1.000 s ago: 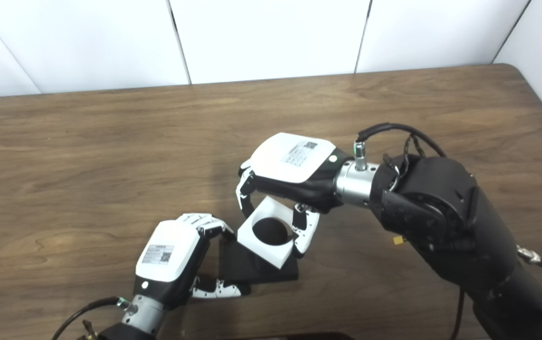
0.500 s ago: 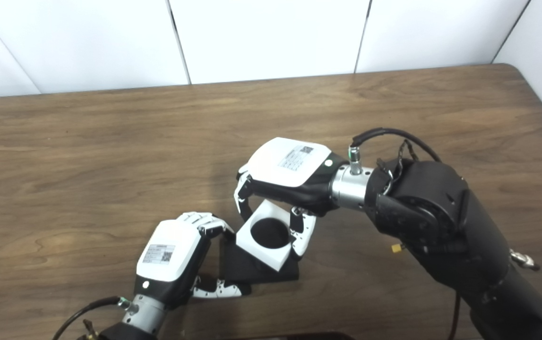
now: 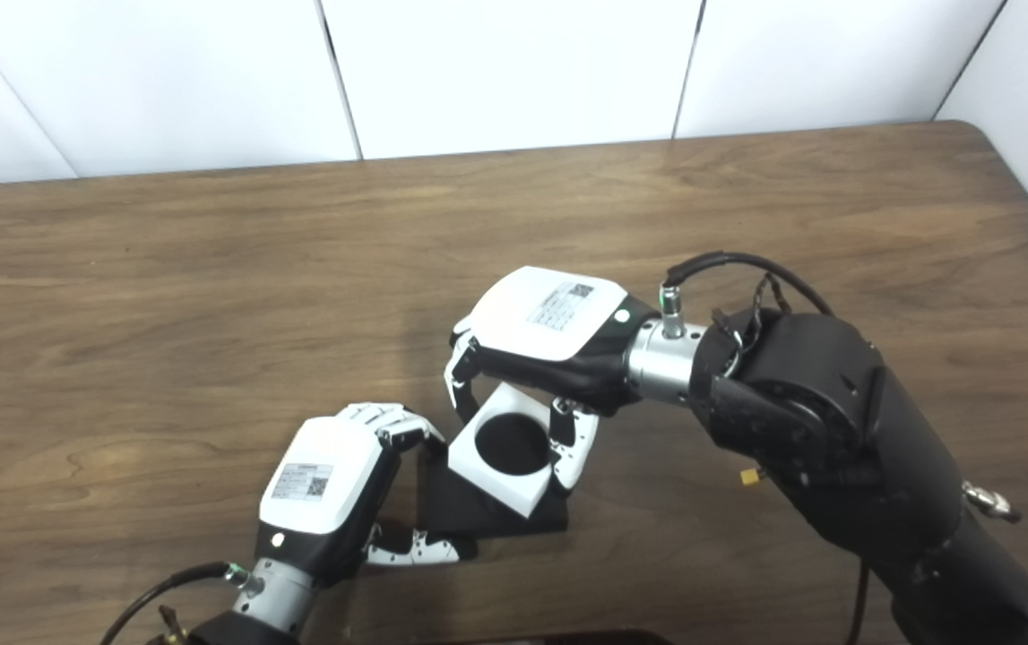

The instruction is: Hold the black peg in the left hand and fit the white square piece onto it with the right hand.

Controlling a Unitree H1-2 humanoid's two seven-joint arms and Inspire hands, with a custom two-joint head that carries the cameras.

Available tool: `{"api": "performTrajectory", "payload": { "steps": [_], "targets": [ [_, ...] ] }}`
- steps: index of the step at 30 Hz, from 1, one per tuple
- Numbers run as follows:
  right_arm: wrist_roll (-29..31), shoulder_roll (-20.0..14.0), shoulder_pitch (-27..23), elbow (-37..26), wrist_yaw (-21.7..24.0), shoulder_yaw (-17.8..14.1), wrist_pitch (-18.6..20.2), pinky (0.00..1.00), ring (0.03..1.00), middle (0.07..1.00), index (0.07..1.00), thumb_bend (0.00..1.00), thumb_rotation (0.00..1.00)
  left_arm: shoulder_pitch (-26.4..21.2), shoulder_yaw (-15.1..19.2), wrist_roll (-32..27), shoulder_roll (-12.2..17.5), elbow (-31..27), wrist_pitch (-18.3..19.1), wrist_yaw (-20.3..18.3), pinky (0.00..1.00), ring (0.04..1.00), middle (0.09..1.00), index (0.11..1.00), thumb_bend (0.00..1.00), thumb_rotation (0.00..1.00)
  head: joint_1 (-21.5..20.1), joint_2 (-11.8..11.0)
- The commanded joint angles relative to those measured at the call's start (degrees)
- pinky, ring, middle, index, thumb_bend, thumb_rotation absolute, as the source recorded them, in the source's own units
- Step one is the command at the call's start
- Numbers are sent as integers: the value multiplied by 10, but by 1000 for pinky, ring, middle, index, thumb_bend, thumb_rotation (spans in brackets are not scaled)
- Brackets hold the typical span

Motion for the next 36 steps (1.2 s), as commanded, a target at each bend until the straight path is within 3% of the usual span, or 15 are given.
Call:
{"api": "performTrajectory", "payload": {
  "steps": [1,4,6,15,26,30,31,32,36],
  "targets": [
    [-11,-1,-21,-8,5,-1,-3,874,889,769,588,774,243,-1,-5,10,-13,-3,0,-7,794,777,698,485,522,50,0,1],
    [-24,-1,-29,-14,28,2,4,919,916,803,674,963,363,-2,-5,10,-13,-3,0,-7,795,778,698,485,523,51,0,1],
    [-32,2,-32,-17,38,1,6,934,924,819,695,992,410,-2,-5,12,-13,-3,0,-7,793,776,697,485,523,51,-1,1],
    [-38,10,-37,-24,61,-6,23,998,957,873,811,1000,466,-3,-4,13,-13,-4,2,-12,796,778,699,485,523,51,-2,1],
    [-34,7,-30,-20,41,-27,11,962,950,876,840,1000,499,-4,-2,11,-12,0,3,-10,793,773,695,486,522,52,-1,-1],
    [-32,6,-26,-21,37,-33,11,963,951,874,845,1000,505,-6,-4,35,-9,-1,7,-22,791,769,698,493,523,67,-1,-1],
    [-31,6,-26,-22,38,-34,12,962,951,875,845,1000,508,-5,-4,45,-10,0,9,-21,792,767,704,589,715,183,-1,-1],
    [-31,6,-25,-22,39,-35,13,961,952,875,845,1000,509,-4,-4,51,-10,0,10,-19,788,763,711,633,791,258,-1,-1],
    [-33,6,-25,-21,40,-36,15,964,954,876,847,1000,512,3,-1,67,-19,4,14,1,787,760,751,738,892,531,0,-1]
  ]
}}
